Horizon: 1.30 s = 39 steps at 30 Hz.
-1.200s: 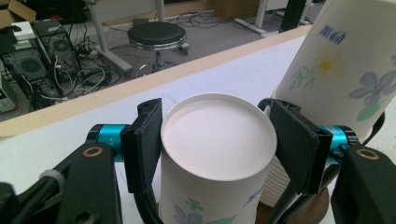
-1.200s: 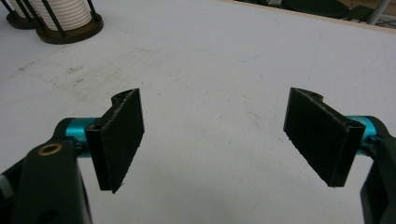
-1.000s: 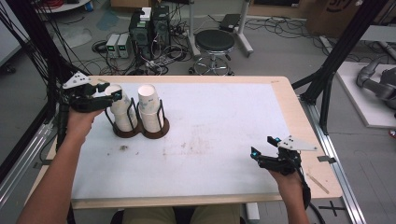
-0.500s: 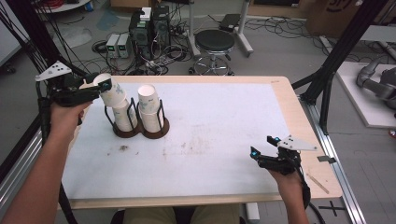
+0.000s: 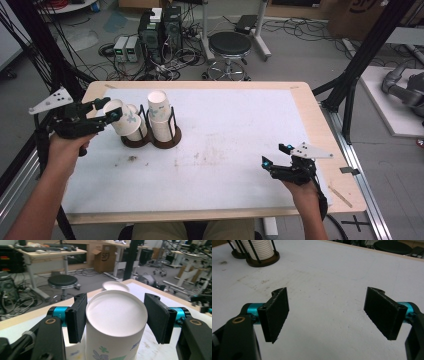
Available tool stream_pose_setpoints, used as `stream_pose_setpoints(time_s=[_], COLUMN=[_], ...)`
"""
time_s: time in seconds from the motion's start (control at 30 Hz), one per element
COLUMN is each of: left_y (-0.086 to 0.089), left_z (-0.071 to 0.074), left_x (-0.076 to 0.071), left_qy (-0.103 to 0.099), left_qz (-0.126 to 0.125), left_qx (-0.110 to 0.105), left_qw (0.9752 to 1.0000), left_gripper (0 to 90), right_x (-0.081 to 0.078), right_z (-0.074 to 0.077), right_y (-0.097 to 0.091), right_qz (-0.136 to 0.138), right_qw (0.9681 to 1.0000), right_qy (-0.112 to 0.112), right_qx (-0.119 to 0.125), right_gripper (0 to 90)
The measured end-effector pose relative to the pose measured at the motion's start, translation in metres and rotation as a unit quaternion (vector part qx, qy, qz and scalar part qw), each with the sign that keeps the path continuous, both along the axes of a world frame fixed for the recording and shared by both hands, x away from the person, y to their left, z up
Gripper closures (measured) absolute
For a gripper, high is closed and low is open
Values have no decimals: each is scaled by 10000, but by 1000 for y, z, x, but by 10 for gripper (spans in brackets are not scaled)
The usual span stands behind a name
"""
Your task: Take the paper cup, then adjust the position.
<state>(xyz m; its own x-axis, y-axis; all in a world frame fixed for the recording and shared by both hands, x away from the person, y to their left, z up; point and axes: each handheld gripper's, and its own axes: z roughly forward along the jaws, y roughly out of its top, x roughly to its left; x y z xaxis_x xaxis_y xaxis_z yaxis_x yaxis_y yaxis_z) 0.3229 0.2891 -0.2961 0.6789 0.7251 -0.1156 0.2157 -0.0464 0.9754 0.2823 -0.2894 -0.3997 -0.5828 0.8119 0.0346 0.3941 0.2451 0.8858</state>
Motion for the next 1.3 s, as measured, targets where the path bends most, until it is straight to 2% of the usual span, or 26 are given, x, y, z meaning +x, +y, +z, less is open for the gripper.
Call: stream_pose_setpoints(time_s=[0.33,0.63,0.77,1.1,1.3], left_y=[-34,-80,-90,-118,-131], left_z=[-15,-30,-35,-41,-44], left_x=[-12,-13,-12,-10,-9], left_qy=[-35,-50,-45,-68,-58], left_qz=[-622,-1166,-1278,-1630,-1779], left_qx=[-41,74,36,150,197], left_qw=[9981,9931,9918,9865,9838], left_gripper=[376,375,375,375,375], right_x=[3,3,4,7,10], right_z=[1,4,5,10,12], right_y=[12,26,30,52,69], right_qz=[288,842,1001,1568,1979], right_qw=[9996,9963,9948,9873,9799], right_qy=[25,-3,1,-19,-10], right_qx=[77,151,189,261,270], right_gripper=[207,207,207,207,207])
